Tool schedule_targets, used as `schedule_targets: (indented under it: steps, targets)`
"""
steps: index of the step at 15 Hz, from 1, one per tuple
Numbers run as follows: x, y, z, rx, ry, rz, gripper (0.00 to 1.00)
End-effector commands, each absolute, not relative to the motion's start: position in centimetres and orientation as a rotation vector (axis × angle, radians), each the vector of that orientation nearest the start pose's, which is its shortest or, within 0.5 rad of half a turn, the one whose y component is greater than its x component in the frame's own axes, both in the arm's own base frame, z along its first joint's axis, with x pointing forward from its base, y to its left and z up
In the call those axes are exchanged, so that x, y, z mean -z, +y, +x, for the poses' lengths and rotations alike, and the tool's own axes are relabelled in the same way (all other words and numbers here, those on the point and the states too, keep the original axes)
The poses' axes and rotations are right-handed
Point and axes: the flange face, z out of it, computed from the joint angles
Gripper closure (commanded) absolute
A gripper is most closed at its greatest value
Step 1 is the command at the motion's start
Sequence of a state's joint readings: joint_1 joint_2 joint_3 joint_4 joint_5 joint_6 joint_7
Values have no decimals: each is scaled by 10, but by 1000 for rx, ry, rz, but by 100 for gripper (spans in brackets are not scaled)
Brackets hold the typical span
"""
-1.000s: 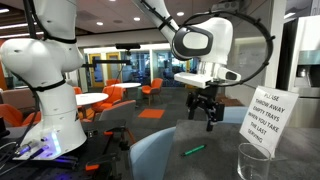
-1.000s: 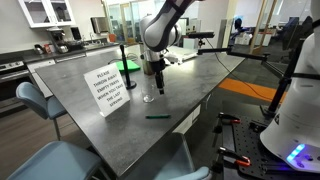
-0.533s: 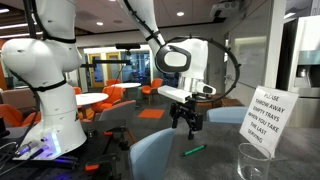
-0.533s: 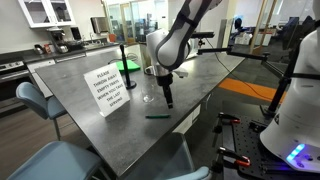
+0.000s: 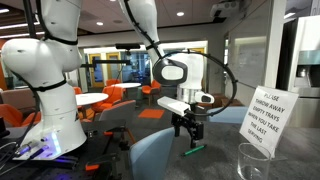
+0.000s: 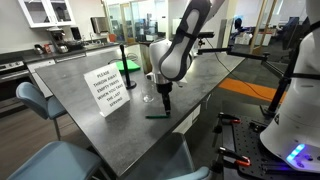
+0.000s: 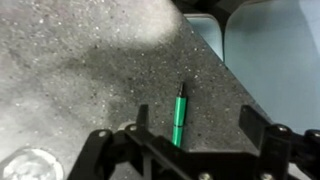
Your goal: Move the cup away from you then put the pen in the cup
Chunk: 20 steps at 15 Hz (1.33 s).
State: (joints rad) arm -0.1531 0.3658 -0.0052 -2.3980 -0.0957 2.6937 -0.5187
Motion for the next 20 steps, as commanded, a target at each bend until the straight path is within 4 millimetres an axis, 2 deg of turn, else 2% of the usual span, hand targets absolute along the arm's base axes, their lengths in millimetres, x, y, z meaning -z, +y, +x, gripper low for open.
schedule_targets:
  steps: [1, 2, 5, 7, 12, 14, 15, 17, 20]
  targets:
    - [-146, -72, 492, -115, -660, -3097, 14]
    - [-142, -72, 494, -123, -641, -3098, 23]
    - [-136, -72, 498, -142, -614, -3105, 30]
    - [-134, -72, 499, -150, -599, -3108, 28]
    - [-133, -73, 501, -169, -592, -3115, 42]
    - [-132, -73, 501, -173, -582, -3118, 67]
    - [-132, -73, 501, -175, -583, -3119, 67]
    - [-132, -73, 500, -183, -584, -3120, 80]
    - [-132, -73, 500, -187, -575, -3121, 91]
